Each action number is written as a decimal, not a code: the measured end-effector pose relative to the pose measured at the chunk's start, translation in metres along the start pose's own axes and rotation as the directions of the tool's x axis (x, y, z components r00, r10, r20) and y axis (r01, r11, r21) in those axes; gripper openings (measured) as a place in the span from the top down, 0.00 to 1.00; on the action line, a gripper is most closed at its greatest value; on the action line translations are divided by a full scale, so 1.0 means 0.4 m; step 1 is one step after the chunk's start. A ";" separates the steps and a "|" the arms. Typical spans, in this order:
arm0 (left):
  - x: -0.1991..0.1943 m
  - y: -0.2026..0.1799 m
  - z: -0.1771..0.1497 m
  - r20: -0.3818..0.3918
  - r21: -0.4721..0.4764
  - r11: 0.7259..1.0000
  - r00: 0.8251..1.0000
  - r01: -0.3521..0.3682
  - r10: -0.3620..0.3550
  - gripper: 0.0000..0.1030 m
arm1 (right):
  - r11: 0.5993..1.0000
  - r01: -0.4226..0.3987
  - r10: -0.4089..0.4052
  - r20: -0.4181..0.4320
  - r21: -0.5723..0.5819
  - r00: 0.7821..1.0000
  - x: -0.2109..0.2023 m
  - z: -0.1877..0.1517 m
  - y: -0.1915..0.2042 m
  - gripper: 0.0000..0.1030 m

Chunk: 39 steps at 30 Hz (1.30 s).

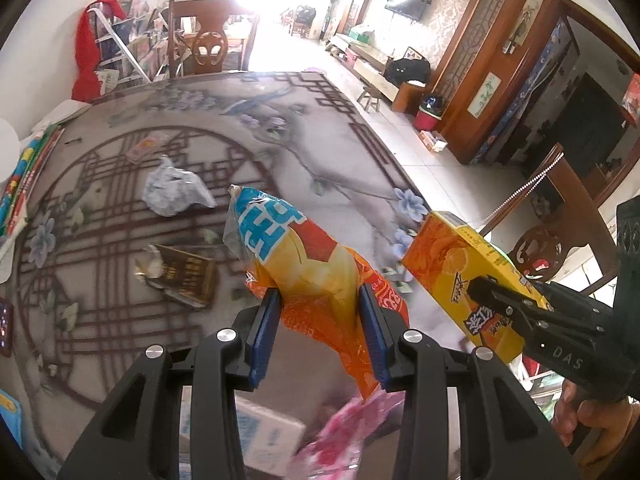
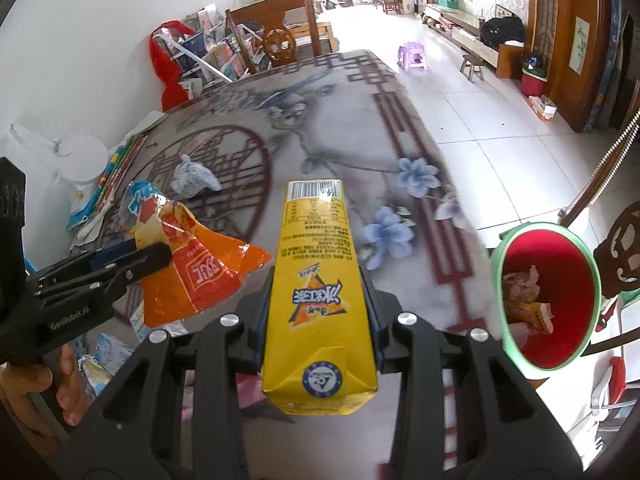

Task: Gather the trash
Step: 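Carry the snack bag and yellow carton over the red bucket with both tools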

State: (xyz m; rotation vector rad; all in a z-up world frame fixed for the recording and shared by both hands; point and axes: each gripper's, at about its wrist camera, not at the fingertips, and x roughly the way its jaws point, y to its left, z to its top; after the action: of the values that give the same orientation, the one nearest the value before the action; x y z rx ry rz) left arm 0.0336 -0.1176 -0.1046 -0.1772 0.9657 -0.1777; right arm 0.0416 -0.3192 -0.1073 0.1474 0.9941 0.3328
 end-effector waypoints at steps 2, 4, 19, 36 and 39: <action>0.009 -0.033 0.002 -0.004 0.007 1.000 1.000 -0.003 0.003 0.64 | 1.000 -0.004 0.004 -0.001 0.012 1.000 -0.006 0.002 -0.037 0.64; 0.015 -0.060 0.004 -0.007 0.011 1.000 1.000 -0.008 0.008 0.64 | 1.000 -0.006 0.006 0.001 0.019 1.000 -0.012 0.003 -0.063 0.64; 0.076 -0.302 0.056 -0.004 0.119 0.992 1.000 0.032 -0.031 0.64 | 0.990 0.042 -0.046 0.033 0.133 0.998 -0.082 -0.004 -0.307 0.65; 0.220 -0.615 0.100 -0.099 0.279 0.943 0.982 0.183 -0.161 0.64 | 0.905 0.170 -0.200 0.037 0.390 0.979 -0.177 -0.084 -0.643 0.64; 0.253 -0.658 0.099 -0.127 0.302 0.932 0.977 0.200 -0.169 0.64 | 0.890 0.185 -0.217 0.032 0.417 0.976 -0.187 -0.098 -0.674 0.64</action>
State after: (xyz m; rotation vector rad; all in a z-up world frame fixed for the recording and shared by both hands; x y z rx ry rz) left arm 0.1039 -0.3936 -0.1033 0.0346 1.0061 -0.5145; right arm 0.0271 -0.5994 -0.1422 0.4349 0.9826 -0.0789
